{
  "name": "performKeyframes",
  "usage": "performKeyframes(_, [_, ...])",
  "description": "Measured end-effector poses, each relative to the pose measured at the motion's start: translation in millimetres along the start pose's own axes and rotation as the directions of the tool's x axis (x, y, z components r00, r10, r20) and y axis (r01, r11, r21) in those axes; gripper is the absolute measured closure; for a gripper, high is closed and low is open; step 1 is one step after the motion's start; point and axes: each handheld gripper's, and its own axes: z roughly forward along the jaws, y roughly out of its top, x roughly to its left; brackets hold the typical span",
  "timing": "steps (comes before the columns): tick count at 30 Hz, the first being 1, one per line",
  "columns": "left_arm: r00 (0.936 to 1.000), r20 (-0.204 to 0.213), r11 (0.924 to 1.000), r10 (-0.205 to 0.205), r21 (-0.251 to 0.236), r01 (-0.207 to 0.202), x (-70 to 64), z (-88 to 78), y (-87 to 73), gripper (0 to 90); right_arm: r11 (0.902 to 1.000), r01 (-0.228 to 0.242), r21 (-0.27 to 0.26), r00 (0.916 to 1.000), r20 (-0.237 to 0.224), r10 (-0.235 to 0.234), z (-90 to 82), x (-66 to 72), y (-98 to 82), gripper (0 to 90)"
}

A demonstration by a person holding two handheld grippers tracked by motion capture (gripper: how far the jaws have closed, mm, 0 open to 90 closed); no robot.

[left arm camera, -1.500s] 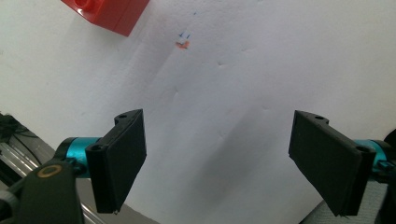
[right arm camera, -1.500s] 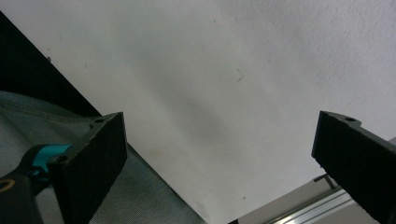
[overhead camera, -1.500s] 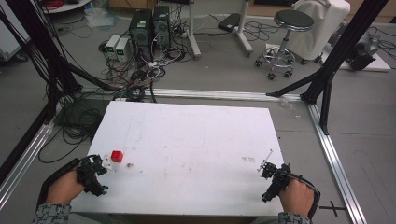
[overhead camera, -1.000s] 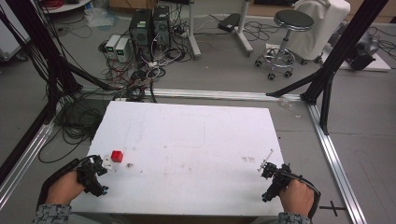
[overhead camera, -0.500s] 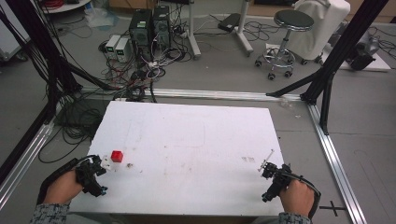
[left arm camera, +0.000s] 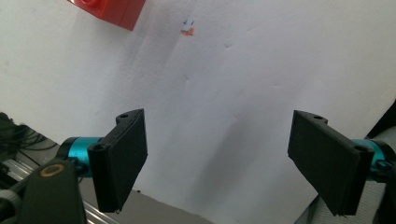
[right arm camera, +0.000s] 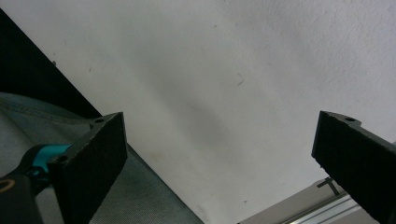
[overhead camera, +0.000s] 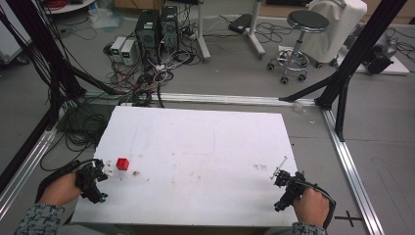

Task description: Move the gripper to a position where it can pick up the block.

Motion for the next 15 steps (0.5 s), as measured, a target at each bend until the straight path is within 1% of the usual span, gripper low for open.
performKeyframes(6, [0.9984, 0.000, 0.9984, 0.057, 0.000, -0.057, 5.2, -0.5, 1.3, 20.4, 1.0000, 0.006, 0.002, 1.0000, 0.000, -0.006, 0.1, -0.4, 0.5, 2.8])
performKeyframes(7, [0.9981, 0.004, 0.9981, 0.061, -0.002, -0.061, 6.7, -0.5, 1.6, 20.4, 1.0000, -0.002, -0.002, 1.0000, -0.001, 0.002, 0.4, 0.3, 0.8, 2.8])
performKeyframes(11, [0.9952, 0.009, 0.9952, 0.098, 0.002, -0.098, 12.5, -2.6, 2.6, 20.4, 1.0000, -0.001, -0.002, 1.0000, -0.003, 0.001, 0.7, 0.3, 0.9, 2.8])
performKeyframes(14, [0.9940, 0.010, 0.9941, 0.109, -0.001, -0.109, 16.1, -4.1, 3.6, 20.4, 1.0000, -0.001, -0.004, 1.0000, -0.004, 0.001, 0.6, 0.1, 0.7, 2.8])
performKeyframes(15, [0.9932, 0.011, 0.9932, 0.116, 0.005, -0.116, 17.7, -4.6, 4.1, 20.4, 1.0000, -0.001, -0.004, 1.0000, -0.003, 0.001, 0.4, 0.1, 0.7, 2.8])
